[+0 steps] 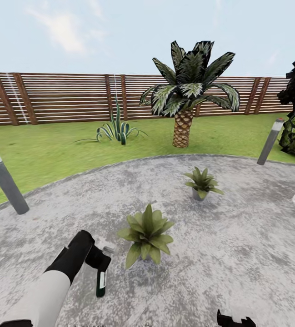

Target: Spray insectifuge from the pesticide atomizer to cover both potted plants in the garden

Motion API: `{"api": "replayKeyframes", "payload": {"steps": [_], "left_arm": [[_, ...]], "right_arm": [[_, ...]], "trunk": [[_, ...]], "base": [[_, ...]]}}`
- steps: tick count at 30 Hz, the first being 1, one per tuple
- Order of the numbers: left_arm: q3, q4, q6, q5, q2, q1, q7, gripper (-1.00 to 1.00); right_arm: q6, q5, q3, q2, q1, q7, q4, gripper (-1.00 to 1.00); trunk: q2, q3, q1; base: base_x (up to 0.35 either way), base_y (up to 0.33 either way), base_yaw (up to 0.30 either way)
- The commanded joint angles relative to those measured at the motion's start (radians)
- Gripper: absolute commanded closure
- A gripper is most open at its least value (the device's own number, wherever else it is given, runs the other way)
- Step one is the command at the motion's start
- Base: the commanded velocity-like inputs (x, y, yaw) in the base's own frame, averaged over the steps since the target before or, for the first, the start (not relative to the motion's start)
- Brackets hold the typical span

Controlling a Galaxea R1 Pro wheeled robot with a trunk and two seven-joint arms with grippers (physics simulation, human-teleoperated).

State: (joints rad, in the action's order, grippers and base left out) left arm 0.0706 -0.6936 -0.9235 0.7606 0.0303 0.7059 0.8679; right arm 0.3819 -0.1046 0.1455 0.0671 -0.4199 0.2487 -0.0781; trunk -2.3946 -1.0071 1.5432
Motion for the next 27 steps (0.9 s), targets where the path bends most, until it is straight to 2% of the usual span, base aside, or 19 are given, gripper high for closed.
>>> {"api": "replayKeyframes", "payload": {"steps": [1, 9, 11, 14, 15, 17, 18, 22, 27], "left_arm": [[0.006, -0.002, -0.003, 0.011, 0.002, 0.001, 0.01, 1.0], [0.001, -0.001, -0.003, 0.009, 0.007, 0.0, 0.01, 1.0], [-0.004, -0.001, -0.004, 0.008, 0.024, 0.001, 0.01, 1.0], [-0.007, -0.001, -0.015, 0.009, 0.064, 0.005, 0.01, 1.0], [-0.008, -0.001, -0.038, 0.008, 0.08, 0.012, 0.01, 1.0], [-0.008, -0.001, -0.063, 0.008, 0.09, 0.027, 0.01, 1.0], [-0.008, -0.001, -0.081, 0.004, 0.094, 0.053, 0.01, 1.0], [-0.009, 0.0, -0.089, 0.004, 0.088, 0.082, 0.01, 1.0], [-0.011, 0.005, -0.081, 0.009, 0.086, 0.072, 0.01, 1.0]], "right_arm": [[0.003, -0.01, 0.008, 0.0, -0.001, 0.003, 0.001, -1.0], [0.003, -0.01, 0.008, -0.001, -0.001, 0.003, 0.001, -1.0], [0.003, -0.01, 0.008, 0.0, -0.001, 0.003, 0.001, -1.0], [0.003, -0.01, 0.008, 0.0, -0.001, 0.003, 0.001, -1.0], [0.003, -0.01, 0.008, 0.0, -0.001, 0.003, 0.001, -1.0], [0.003, -0.01, 0.008, -0.001, -0.001, 0.003, 0.001, -1.0], [0.003, -0.011, 0.008, 0.0, -0.001, 0.003, 0.001, -1.0], [0.004, -0.014, 0.008, 0.0, -0.001, 0.002, 0.001, -1.0], [0.005, -0.019, 0.006, 0.002, 0.0, 0.0, 0.001, -1.0]], "trunk": [[0.0, -0.001, -0.001], [0.0, -0.001, -0.001], [0.0, -0.001, -0.001], [0.0, -0.001, -0.001], [0.0, -0.001, -0.001], [0.0, -0.001, -0.001], [0.0, -0.001, -0.001], [0.0, -0.001, -0.001], [0.0, -0.001, -0.001]], "base": [[-0.253, 0.172, -0.234], [-0.055, 0.038, -0.262], [-0.001, 0.001, -0.181], [0.0, 0.0, -0.051], [0.0, 0.0, -0.016], [0.0, 0.0, -0.008], [0.0, 0.0, -0.002], [0.0, 0.0, 0.0], [0.0, 0.0, 0.0]]}}
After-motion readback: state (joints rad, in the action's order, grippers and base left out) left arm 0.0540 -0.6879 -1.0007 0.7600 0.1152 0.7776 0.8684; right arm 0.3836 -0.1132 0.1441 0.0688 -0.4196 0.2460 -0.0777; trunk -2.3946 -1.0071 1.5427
